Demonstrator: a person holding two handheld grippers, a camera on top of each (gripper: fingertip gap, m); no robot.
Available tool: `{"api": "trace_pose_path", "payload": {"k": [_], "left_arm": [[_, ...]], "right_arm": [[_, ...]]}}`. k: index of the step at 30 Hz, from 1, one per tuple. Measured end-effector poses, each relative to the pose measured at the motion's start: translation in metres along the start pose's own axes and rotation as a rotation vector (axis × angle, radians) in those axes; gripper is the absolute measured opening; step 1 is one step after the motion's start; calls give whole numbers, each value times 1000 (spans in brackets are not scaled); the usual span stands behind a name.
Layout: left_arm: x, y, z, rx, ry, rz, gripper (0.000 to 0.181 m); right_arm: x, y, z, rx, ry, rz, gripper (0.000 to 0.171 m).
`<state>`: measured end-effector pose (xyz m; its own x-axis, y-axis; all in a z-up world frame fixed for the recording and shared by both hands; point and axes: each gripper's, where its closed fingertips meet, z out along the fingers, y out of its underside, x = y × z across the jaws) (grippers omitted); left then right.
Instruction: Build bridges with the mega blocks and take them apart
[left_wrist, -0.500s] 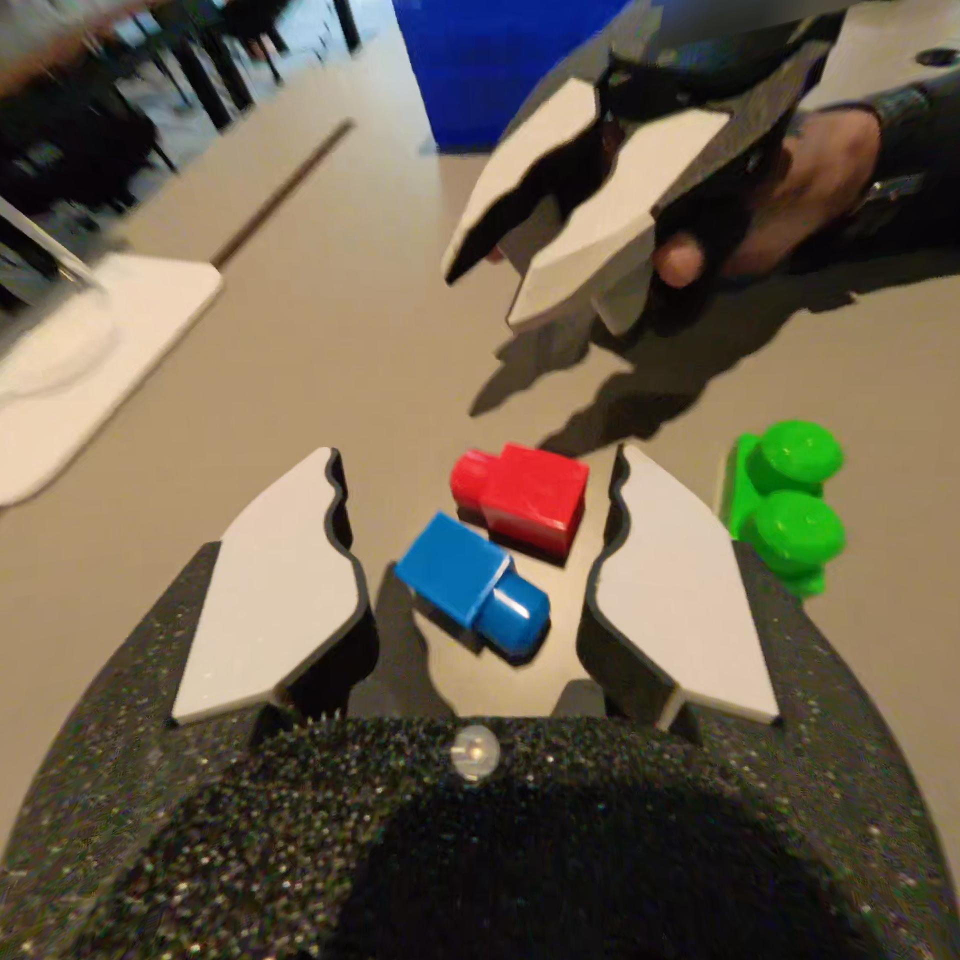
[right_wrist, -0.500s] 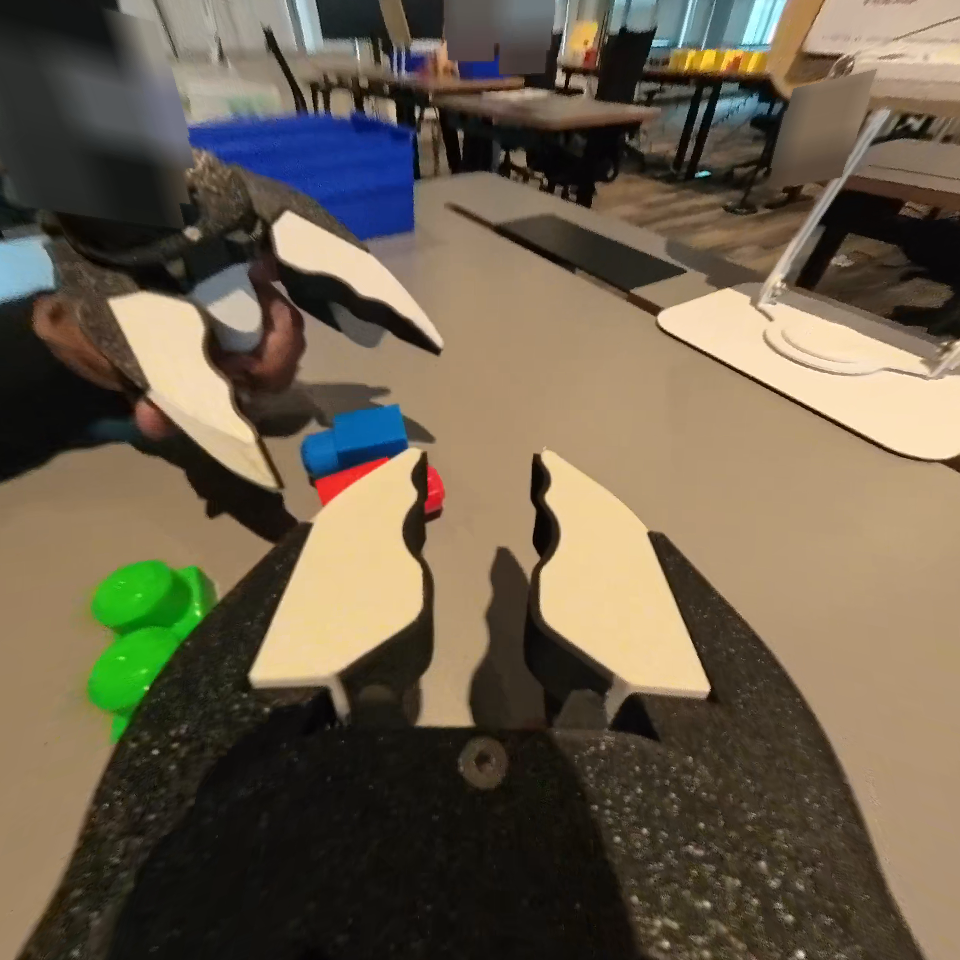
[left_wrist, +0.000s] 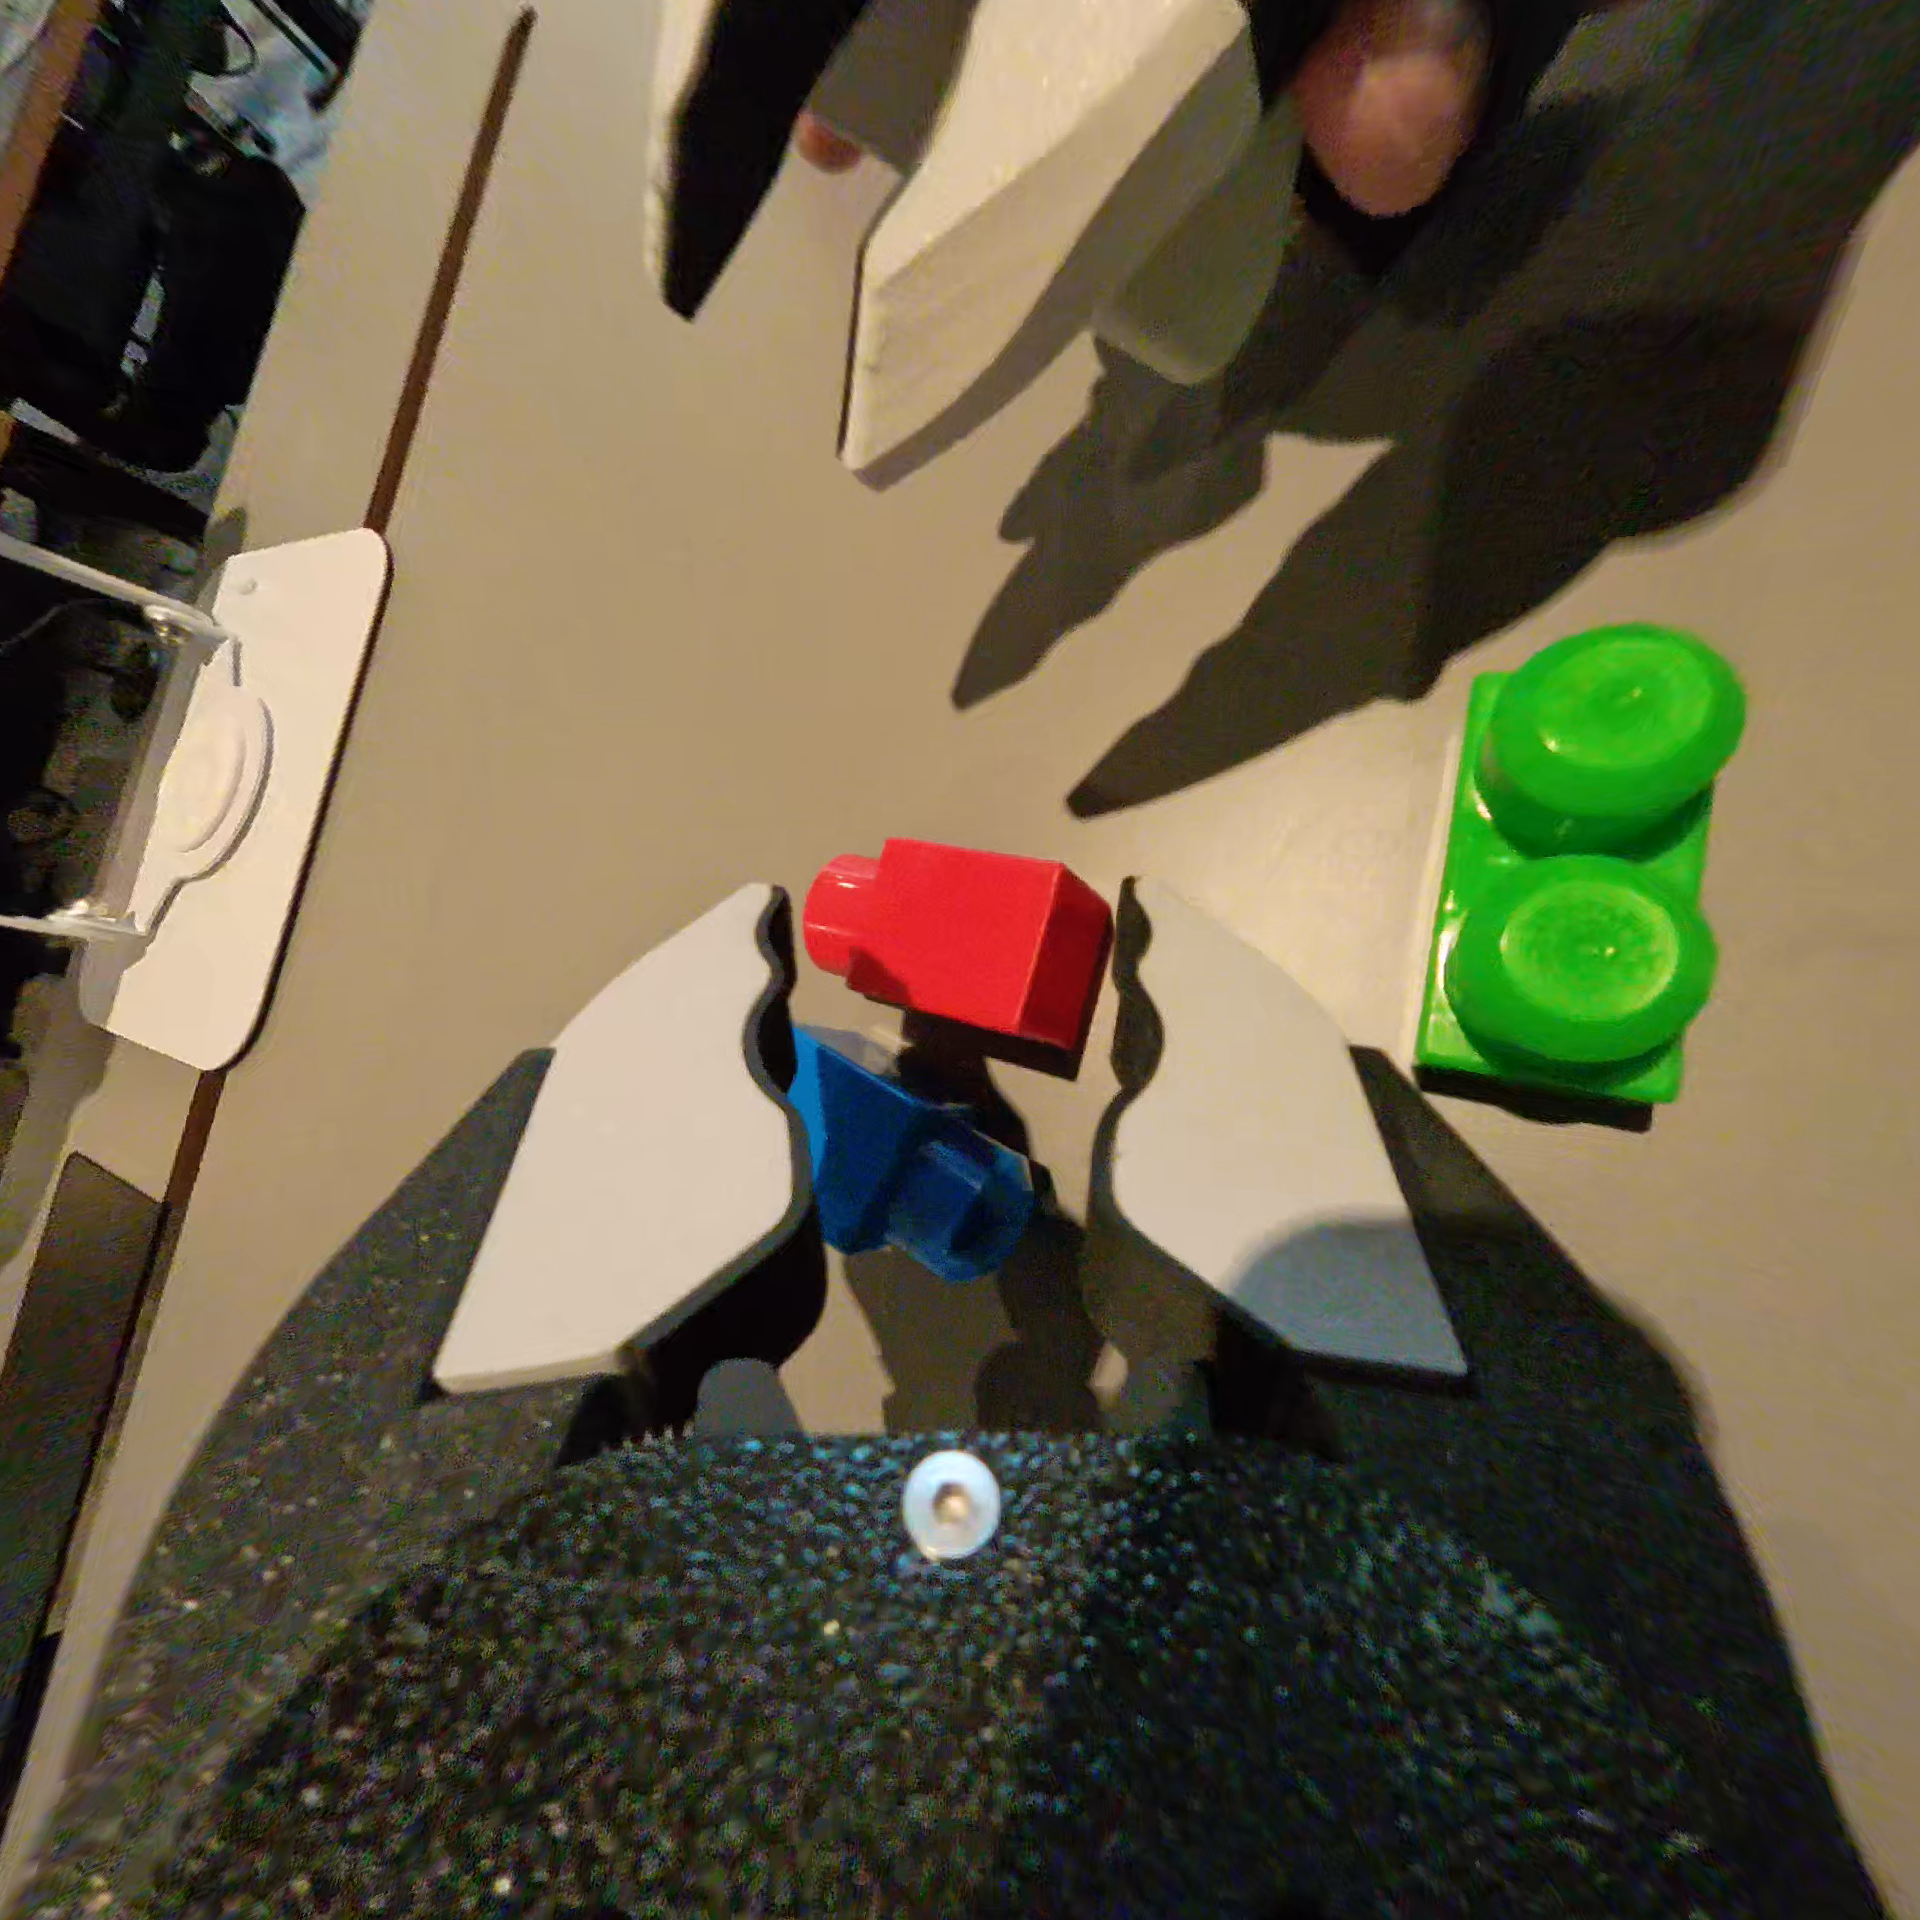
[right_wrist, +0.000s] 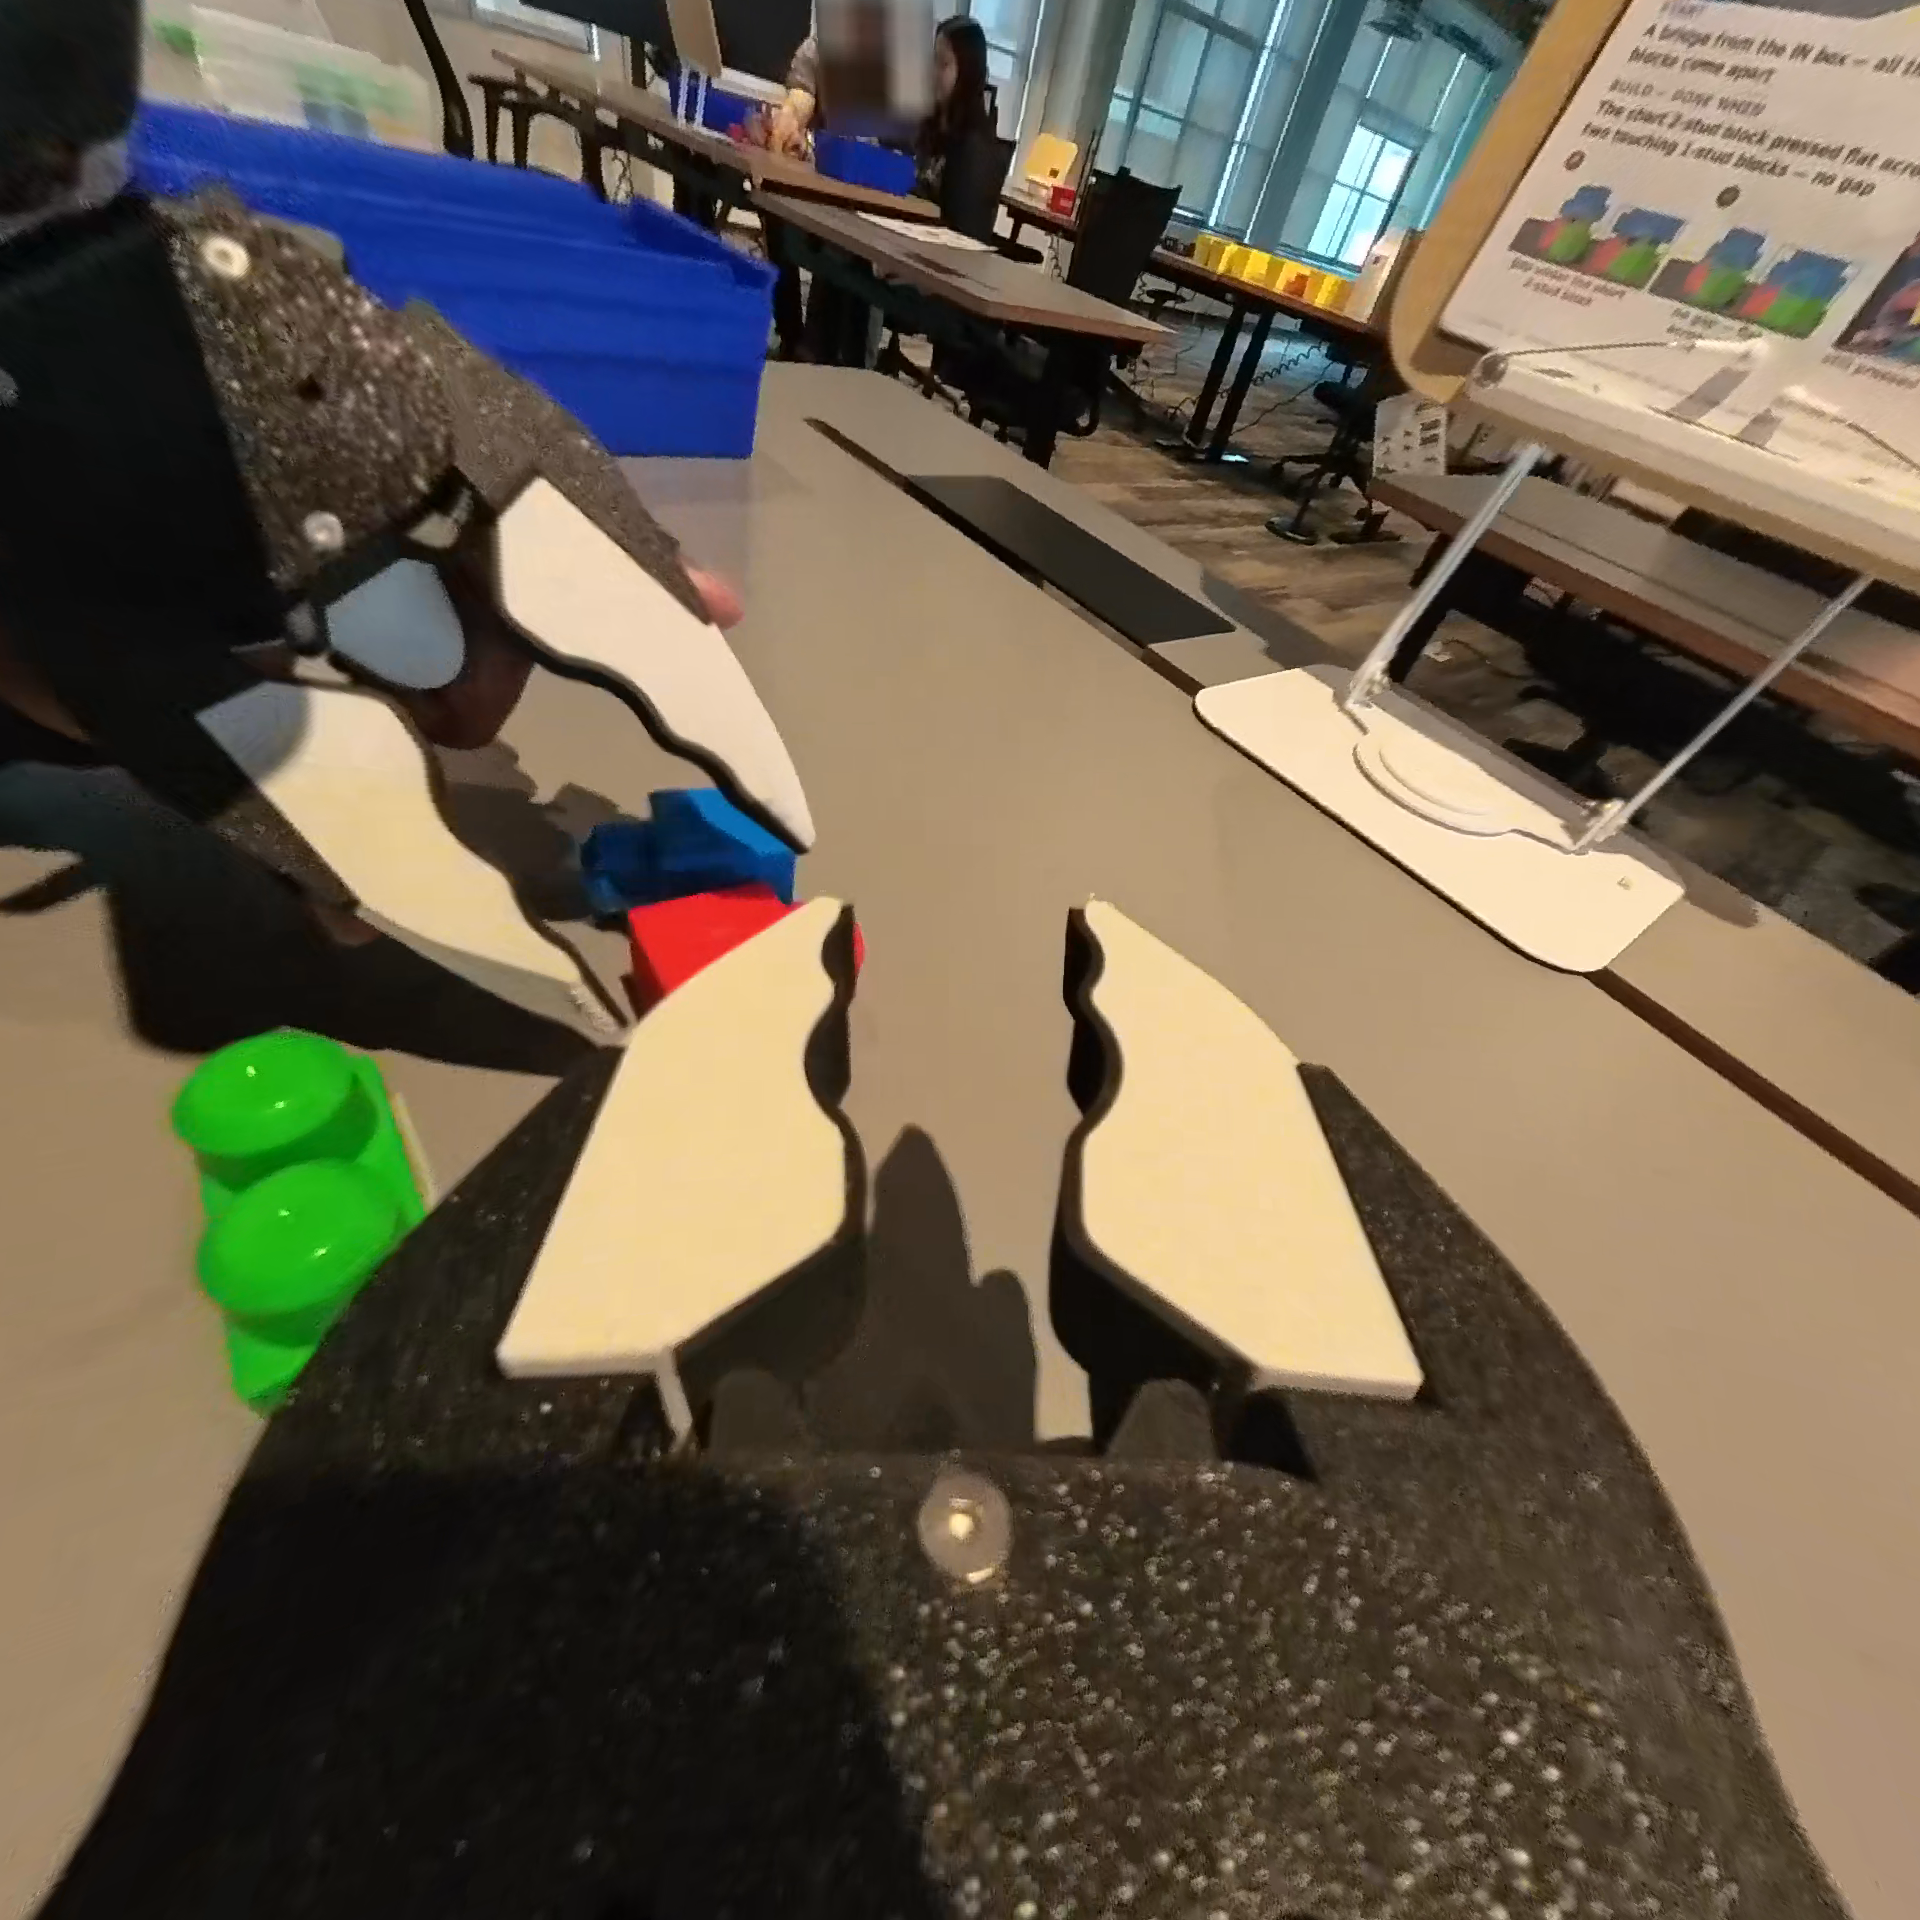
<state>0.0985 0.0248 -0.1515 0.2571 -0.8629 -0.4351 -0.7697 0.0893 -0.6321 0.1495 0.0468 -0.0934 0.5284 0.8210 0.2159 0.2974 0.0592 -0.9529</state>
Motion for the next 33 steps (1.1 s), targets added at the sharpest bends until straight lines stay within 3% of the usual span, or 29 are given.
{"api": "trace_pose_path", "payload": {"k": [9, 11, 17, 21, 24, 29, 33], "left_arm": [[-5, 13, 9, -119, -67, 57, 31], [-11, 2, 2, -58, -117, 55, 2], [-20, -39, -20, 184, -187, 5, 2], [-16, -64, -28, 400, -63, -227, 1], [-26, -66, -37, 477, -32, -381, 2], [-18, -81, -56, 706, 208, -521, 1], [-14, -84, -59, 755, 304, -568, 1]], "right_arm": [[-4, 16, 5, -45, -56, 24, 41], [-5, 15, 4, -42, -92, 72, 42], [-9, 5, 0, 16, -236, 322, 46], [-8, -18, -14, 145, -294, 327, 48], [-9, -35, -29, 246, -335, 293, 52], [-25, -46, -40, 317, -447, 265, 53], [-47, -47, -41, 326, -506, 180, 46]]}}
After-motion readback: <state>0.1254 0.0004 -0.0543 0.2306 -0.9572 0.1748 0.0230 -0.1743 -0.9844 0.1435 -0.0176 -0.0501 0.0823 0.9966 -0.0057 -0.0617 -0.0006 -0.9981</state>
